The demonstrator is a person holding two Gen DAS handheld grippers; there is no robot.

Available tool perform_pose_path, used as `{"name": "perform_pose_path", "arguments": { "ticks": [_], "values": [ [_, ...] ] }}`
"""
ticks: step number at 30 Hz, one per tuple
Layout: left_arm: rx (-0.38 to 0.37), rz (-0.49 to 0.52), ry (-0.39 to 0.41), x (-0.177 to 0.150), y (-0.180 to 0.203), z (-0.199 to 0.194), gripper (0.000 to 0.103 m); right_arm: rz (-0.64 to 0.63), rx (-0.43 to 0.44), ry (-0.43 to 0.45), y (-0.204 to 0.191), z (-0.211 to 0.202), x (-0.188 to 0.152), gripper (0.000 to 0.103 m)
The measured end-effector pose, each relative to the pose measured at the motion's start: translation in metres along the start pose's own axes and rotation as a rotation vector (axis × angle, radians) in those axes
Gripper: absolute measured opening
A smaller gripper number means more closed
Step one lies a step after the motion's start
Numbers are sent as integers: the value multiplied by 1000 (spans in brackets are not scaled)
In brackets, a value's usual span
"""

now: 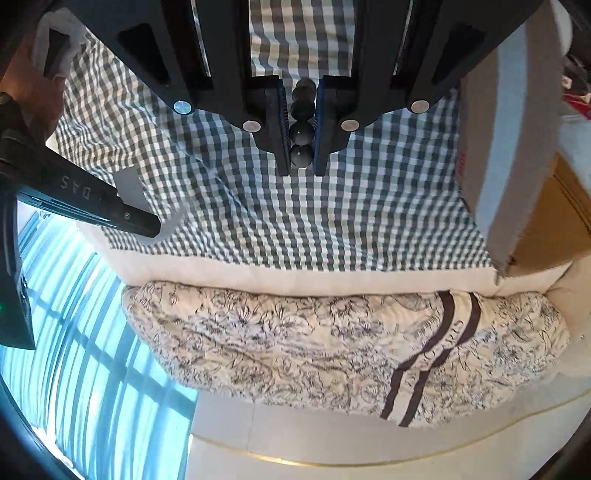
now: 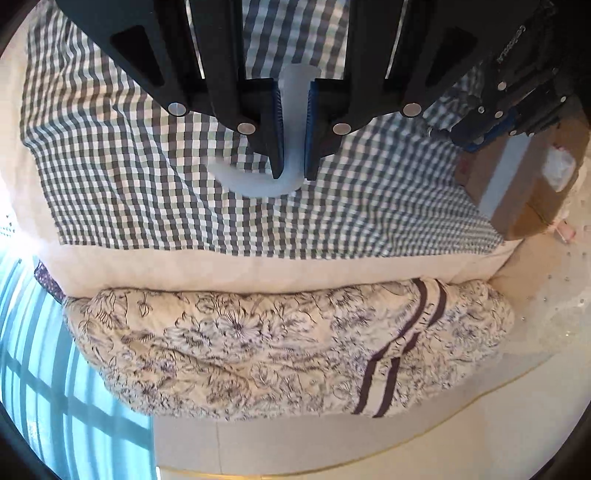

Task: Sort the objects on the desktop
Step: 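Lift the bracelet and white tube and carry them over the box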

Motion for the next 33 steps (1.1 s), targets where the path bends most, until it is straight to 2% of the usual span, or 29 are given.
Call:
{"name": "perform_pose_path", "arguments": {
  "ticks": [18, 26, 33],
  "values": [
    [31, 12, 147, 33, -10, -91, 11, -51, 29, 155, -44, -102, 28, 9],
    [65, -21, 200, 43, -43, -126, 11, -91, 53, 184, -76, -126, 41, 9],
    [128, -27, 247, 54, -86, -165, 11, -138, 98, 233, -122, -145, 57, 9]
  ]
}}
Point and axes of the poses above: each gripper's, at about its wrist camera, not at the fingertips, and z roughly the way its jaws point, y to its right, x to its top, the point moved 10 cm from there along z, roughly the way its jaws point, and after that the axes turned 4 degrees about y, right-handed, at the moved point
